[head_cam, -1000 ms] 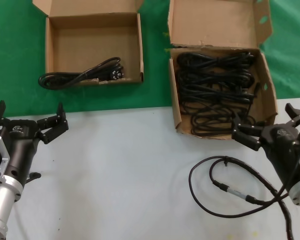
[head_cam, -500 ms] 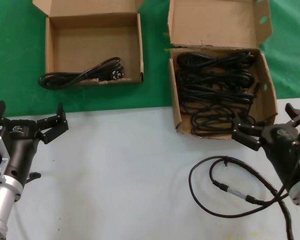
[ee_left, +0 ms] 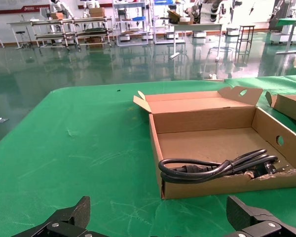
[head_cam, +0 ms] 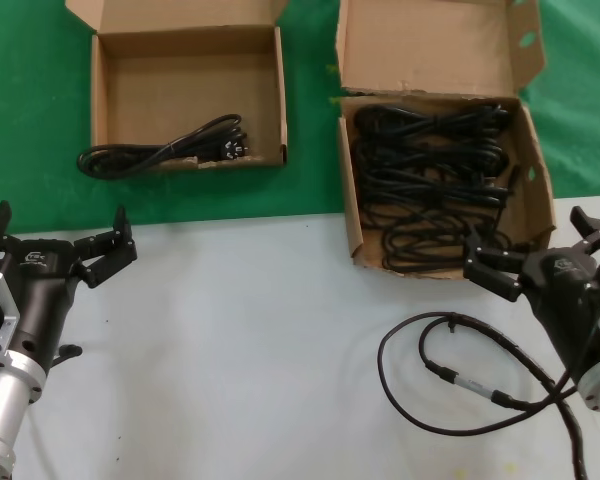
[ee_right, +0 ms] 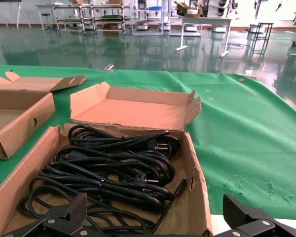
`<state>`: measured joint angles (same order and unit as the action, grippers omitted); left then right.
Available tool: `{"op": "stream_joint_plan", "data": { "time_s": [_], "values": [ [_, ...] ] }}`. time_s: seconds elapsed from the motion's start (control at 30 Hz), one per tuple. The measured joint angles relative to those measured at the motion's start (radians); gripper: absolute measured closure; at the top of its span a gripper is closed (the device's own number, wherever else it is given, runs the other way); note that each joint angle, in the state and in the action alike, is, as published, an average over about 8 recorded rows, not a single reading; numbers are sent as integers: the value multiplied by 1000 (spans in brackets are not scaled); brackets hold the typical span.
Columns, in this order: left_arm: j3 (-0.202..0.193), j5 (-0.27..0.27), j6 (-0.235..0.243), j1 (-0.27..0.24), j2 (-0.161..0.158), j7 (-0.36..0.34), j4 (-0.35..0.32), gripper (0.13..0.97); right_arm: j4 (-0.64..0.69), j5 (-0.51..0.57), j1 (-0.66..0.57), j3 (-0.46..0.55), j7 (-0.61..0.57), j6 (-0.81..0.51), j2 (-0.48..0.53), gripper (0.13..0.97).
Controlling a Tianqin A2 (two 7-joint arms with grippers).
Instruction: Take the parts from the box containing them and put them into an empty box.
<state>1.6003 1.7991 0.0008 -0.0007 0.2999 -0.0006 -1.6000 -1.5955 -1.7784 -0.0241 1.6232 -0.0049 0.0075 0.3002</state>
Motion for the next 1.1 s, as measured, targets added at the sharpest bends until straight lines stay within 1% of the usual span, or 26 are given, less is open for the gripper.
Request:
{"op": "stream_joint_plan", "data": {
  "time_s": [1.1],
  "values": [
    [0, 0, 0, 0, 0, 0, 0, 132, 0, 0, 0, 0, 0, 0, 0, 129]
  ]
}}
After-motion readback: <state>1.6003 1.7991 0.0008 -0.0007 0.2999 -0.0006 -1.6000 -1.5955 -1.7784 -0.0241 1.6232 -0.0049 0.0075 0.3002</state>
